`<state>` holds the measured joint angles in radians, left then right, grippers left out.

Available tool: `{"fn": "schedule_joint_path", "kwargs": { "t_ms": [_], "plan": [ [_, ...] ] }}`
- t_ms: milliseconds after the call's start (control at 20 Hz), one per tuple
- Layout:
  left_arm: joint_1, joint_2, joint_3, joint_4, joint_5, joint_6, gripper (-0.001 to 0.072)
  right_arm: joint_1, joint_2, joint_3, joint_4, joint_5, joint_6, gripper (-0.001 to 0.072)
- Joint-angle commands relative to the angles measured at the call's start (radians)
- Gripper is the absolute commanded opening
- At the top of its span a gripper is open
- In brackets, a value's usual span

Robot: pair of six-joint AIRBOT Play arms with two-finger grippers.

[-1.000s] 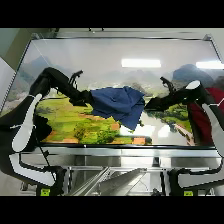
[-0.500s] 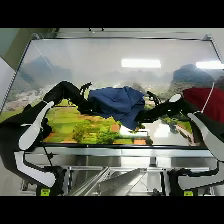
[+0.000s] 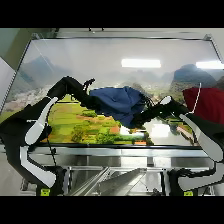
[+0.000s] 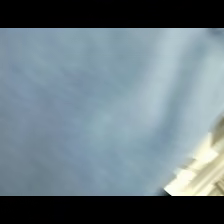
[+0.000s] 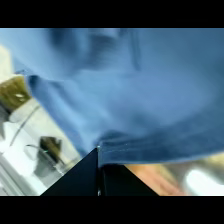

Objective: Fold the shirts.

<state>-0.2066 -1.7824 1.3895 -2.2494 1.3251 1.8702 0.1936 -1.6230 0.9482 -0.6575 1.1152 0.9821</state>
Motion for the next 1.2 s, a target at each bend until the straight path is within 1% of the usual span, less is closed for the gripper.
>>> {"fn": "schedule_joint_path", "kwargs": {
  "t_ms": [0, 150, 300, 450, 500, 650, 850, 950, 1000, 1050, 1150],
  "plan": [
    [0.012, 0.026, 0.072, -0.066, 0.074, -0.001, 0.0016, 0.003, 0.027, 0.021, 0.027, 0.025, -0.026, 0.0018],
    [0.032, 0.146, 0.135, -0.084, 0.074, -0.010, 0.0016, -0.052, 0.133, 0.069, 0.018, 0.114, -0.025, 0.0018],
    [0.090, 0.307, 0.246, -0.084, 0.071, -0.074, 0.0016, -0.178, 0.315, 0.171, 0.003, 0.204, 0.001, 0.0018],
    [0.183, 0.487, 0.388, -0.082, 0.044, -0.138, 0.0016, -0.339, 0.536, 0.347, 0.004, 0.241, 0.026, 0.0018],
    [0.215, 0.545, 0.427, -0.082, 0.024, -0.161, 0.0016, -0.389, 0.600, 0.403, 0.004, 0.240, 0.029, 0.0018],
    [0.318, 0.708, 0.538, -0.080, -0.045, -0.180, 0.0016, -0.535, 0.767, 0.547, 0.004, 0.230, 0.028, 0.0018],
    [0.470, 0.848, 0.605, -0.049, -0.053, -0.181, 0.0016, -0.654, 0.948, 0.640, 0.001, 0.090, 0.000, 0.0018],
    [0.586, 0.878, 0.605, 0.021, -0.009, -0.195, 0.0016, -0.664, 0.989, 0.647, -0.036, 0.013, -0.002, 0.0018],
    [0.647, 0.879, 0.604, 0.034, 0.026, -0.195, 0.0016, -0.664, 0.993, 0.647, -0.065, -0.006, -0.002, 0.0018],
    [0.696, 0.872, 0.591, 0.029, 0.039, -0.195, 0.0016, -0.664, 0.983, 0.647, -0.095, -0.008, 0.005, 0.0018],
    [0.742, 0.872, 0.495, 0.029, 0.025, -0.192, 0.0016, -0.663, 0.916, 0.637, -0.135, 0.030, 0.064, 0.0018]
  ]
}}
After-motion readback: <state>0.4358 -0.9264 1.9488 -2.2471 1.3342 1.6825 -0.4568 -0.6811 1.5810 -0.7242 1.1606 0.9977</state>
